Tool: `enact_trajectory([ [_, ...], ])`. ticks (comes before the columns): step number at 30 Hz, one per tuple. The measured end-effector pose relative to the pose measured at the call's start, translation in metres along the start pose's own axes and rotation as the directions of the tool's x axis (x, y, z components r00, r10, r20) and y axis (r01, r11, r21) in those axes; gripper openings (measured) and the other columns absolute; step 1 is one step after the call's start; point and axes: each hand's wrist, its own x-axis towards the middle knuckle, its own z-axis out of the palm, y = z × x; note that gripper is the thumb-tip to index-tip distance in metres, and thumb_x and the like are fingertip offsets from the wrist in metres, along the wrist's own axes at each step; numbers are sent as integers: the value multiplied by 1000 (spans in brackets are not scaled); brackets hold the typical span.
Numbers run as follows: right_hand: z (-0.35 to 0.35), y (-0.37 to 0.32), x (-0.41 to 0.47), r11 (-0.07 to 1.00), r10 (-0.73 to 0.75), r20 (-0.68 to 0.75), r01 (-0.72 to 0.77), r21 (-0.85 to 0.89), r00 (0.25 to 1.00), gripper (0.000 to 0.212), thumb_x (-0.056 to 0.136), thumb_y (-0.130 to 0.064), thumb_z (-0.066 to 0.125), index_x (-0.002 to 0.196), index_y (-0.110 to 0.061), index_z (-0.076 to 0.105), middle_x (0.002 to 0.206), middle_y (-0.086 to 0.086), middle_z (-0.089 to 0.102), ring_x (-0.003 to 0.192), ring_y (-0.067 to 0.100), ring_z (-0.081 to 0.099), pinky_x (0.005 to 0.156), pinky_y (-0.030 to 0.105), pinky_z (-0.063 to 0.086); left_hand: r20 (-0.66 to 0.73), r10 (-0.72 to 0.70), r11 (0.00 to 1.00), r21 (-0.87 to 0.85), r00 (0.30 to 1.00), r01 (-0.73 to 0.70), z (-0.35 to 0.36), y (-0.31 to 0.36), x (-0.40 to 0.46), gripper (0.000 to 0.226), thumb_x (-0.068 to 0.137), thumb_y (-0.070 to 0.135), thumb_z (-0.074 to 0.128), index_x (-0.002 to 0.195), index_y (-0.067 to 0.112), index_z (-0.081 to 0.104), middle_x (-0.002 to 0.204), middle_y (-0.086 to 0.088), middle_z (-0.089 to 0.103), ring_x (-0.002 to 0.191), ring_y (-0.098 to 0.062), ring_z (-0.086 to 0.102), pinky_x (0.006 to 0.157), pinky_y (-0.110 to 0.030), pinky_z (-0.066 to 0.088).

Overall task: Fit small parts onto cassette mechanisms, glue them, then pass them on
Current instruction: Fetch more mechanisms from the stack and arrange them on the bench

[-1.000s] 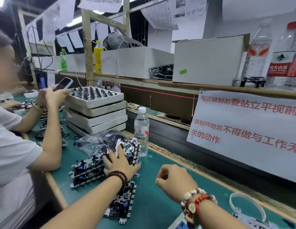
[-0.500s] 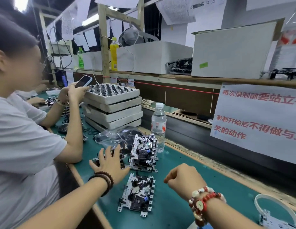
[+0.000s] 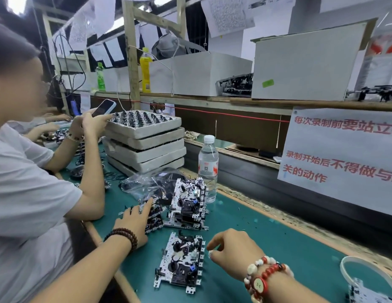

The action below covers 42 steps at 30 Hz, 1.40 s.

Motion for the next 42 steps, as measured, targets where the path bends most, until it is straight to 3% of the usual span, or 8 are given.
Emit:
enact_trajectory([
  [13, 10, 7, 7, 1000, -15, 14, 14, 25, 1000, 23, 91, -20, 49, 101, -23, 69, 108, -4, 66, 93, 12, 62, 79, 23, 50, 85, 103, 975, 186, 991, -117, -25, -4, -14, 80, 74, 35, 65, 136, 22, 16, 111, -5, 50, 96, -25, 58, 70, -31, 49],
  [21, 7, 12, 6, 1000, -9, 30, 8, 29, 1000, 22, 91, -21, 49, 100, -23, 69, 104, -4, 68, 92, 11, 63, 80, 23, 50, 302, 170, 984, -103, 938, -145, -60, -4, -18, 84, 79, 32, 65, 143, 16, 11, 75, 4, 52, 56, -11, 52, 50, -21, 48],
  [25, 6, 13, 5, 999, -12, 28, 11, 36, 1000, 23, 91, -19, 48, 99, -22, 70, 102, -5, 69, 91, 11, 63, 80, 22, 50, 414, 207, 969, -212, 886, -128, -78, -3, -18, 82, 85, 35, 62, 146, 20, 10, 86, 6, 56, 52, -2, 53, 45, -10, 42],
  [28, 5, 13, 3, 999, -20, 26, 19, 44, 999, 23, 91, -18, 48, 97, -22, 69, 98, -6, 68, 83, 8, 60, 71, 17, 47, 443, 187, 955, -290, 877, -58, -85, -9, -17, 78, 86, 36, 58, 147, 21, 11, 135, -6, 46, 111, -26, 57, 74, -19, 52],
  [31, 4, 16, 0, 999, -21, 21, 20, 46, 1000, 23, 91, -19, 47, 97, -23, 69, 92, -8, 65, 76, 7, 57, 60, 13, 42, 428, 141, 867, -489, 893, 98, -85, -15, -14, 64, 89, 23, 57, 144, 18, 25, 152, -1, 17, 131, -28, 32, 85, -39, 54],
  [33, 3, 17, -1, 999, -17, 21, 16, 51, 1000, 24, 91, -19, 46, 96, -24, 68, 90, -7, 65, 74, 7, 57, 55, 12, 40, 375, 73, 876, -466, 924, 120, -78, -13, -10, 58, 94, 30, 47, 145, 17, 22, 149, -3, 25, 122, -24, 42, 81, -35, 55],
  [37, 4, 16, -2, 998, -10, 12, 10, 57, 1000, 24, 91, -19, 46, 98, -22, 69, 99, -4, 69, 79, 10, 59, 68, 18, 47, 279, -1, 937, -336, 960, 99, -59, -5, -7, 70, 95, 46, 40, 147, 14, 5, 81, 1, 55, 50, -6, 43, 45, -16, 41],
  [42, 5, 13, -5, 999, -13, 20, 12, 45, 1000, 24, 92, -19, 46, 99, -22, 68, 101, -5, 68, 86, 10, 62, 69, 18, 47, 185, 27, 976, -218, 982, 14, -46, -10, -7, 91, 83, 43, 62, 146, 13, 4, 130, -10, 52, 79, -11, 58, 64, -19, 49],
])
